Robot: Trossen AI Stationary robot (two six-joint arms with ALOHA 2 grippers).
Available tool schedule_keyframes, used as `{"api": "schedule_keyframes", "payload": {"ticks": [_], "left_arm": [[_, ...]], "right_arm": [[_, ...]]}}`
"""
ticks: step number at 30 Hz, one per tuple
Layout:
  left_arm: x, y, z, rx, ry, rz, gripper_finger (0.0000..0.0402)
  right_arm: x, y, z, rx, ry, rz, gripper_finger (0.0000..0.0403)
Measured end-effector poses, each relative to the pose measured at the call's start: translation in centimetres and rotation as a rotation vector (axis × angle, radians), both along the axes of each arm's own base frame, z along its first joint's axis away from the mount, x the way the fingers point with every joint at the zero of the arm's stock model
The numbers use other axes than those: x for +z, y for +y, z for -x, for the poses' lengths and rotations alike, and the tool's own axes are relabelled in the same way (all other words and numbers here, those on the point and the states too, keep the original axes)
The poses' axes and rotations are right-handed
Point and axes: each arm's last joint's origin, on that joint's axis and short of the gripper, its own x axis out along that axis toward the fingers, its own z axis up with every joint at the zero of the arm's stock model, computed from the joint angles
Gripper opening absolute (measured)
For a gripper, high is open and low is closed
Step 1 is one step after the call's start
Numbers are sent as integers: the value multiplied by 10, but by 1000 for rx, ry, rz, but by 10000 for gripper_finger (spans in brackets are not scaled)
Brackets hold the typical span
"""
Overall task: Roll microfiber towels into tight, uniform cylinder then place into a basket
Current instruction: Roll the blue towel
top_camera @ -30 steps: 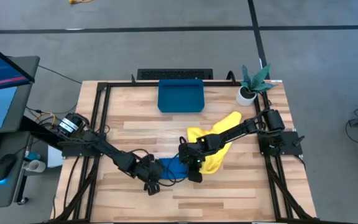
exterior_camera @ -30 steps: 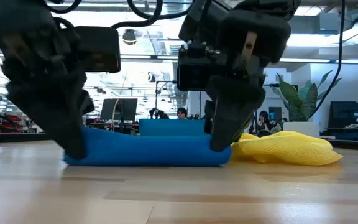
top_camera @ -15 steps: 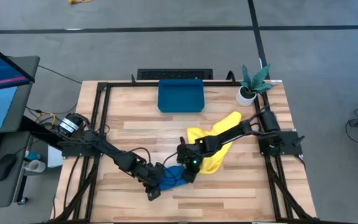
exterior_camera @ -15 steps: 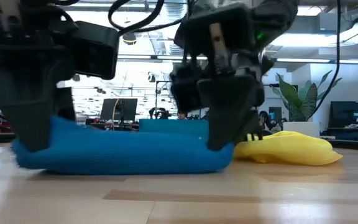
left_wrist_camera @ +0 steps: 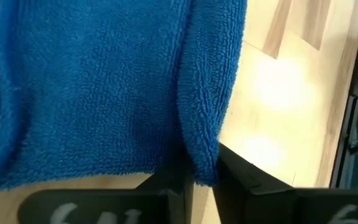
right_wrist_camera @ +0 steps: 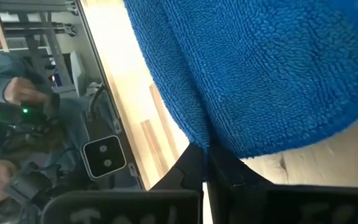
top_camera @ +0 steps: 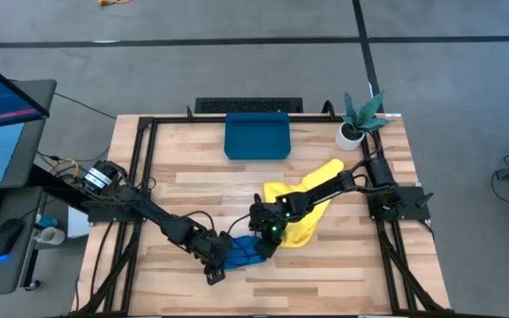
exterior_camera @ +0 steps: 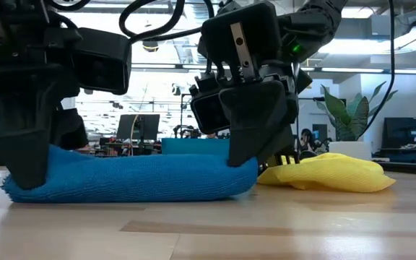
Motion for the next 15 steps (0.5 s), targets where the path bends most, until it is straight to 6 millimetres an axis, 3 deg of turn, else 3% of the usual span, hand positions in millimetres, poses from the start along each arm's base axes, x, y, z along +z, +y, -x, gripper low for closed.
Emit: {"api": "schedule_keyframes", "payload": {"ticks": [10, 15], "left_arm": [[1, 0, 0, -43, -12, -13, 139], [1, -1, 3, -53, 7, -32, 152]], "right_arm": [[0, -1, 0, -4, -3, 2, 20], [0, -2, -1, -12, -4, 9, 14]]}}
